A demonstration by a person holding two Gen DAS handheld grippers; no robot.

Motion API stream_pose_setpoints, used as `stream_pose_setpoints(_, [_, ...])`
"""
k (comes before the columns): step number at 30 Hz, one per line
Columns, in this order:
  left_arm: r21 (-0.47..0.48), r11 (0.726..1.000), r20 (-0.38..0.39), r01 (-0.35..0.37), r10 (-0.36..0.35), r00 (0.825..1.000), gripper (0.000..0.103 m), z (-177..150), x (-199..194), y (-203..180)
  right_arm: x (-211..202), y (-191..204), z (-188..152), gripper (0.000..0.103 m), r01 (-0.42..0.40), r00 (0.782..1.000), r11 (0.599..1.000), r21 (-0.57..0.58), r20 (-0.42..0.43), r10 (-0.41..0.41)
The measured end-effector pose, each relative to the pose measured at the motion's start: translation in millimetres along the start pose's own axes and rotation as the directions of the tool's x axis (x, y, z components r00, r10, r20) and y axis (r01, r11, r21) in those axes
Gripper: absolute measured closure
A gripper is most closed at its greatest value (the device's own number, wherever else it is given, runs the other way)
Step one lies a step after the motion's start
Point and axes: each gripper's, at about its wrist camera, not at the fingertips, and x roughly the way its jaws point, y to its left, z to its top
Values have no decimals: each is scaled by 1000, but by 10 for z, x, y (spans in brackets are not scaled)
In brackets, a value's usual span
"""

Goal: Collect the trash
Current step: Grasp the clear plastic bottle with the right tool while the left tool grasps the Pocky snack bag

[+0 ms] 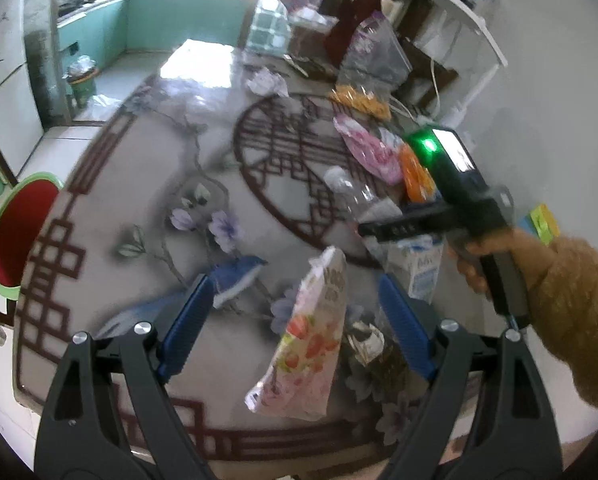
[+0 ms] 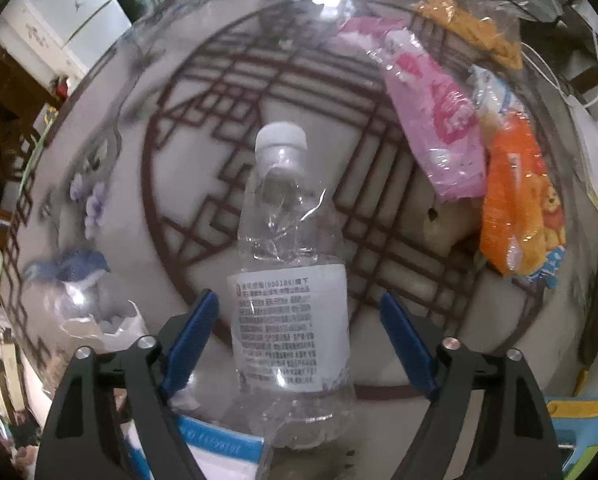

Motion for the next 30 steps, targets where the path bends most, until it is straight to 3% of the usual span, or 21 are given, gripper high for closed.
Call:
stream_pose_setpoints(2, [27, 999, -43, 18, -17, 999, 21, -68, 116, -51, 86, -6, -4, 47, -6, 1000, 1000, -10, -22, 6])
stream_pose_setpoints(8, [55, 996, -182, 68, -57, 982, 21, -262, 542, -137, 2, -80, -1, 50, -12, 999, 1000, 0, 32, 12])
stream_pose_setpoints(15, [-12, 996, -239, 88, -88, 967, 30, -261, 871, -81, -608, -306, -28, 50, -63, 974, 990, 128, 223, 34])
stream_pose_setpoints(18, [-38, 994, -263, 100, -106, 959, 30, -234, 981, -65, -808, -226, -87, 50, -102, 959, 986, 135, 276, 62])
stream_pose_setpoints(21, [-5, 996, -287, 89, -87, 954, 31, -238, 1116, -126, -913, -122, -106, 50, -124, 951, 984, 130, 298, 81])
stream_pose_setpoints(24, [3, 996, -310, 85, -80, 947, 62, -245, 1220, -131, -992, -7, -169, 50, -131, 942, 983, 125, 325, 84])
stream_pose_setpoints(26, [-20, 995, -297, 100, -102, 950, 65, -222, 1195, -110, -1024, 153, -162, 50, -117, 935, 987, 109, 347, 72])
stream_pose_setpoints(30, [25, 997, -242, 71, -63, 968, 74, -147, 1070, -100, -1145, 391, -199, 50, -122, 913, 989, 82, 400, 79])
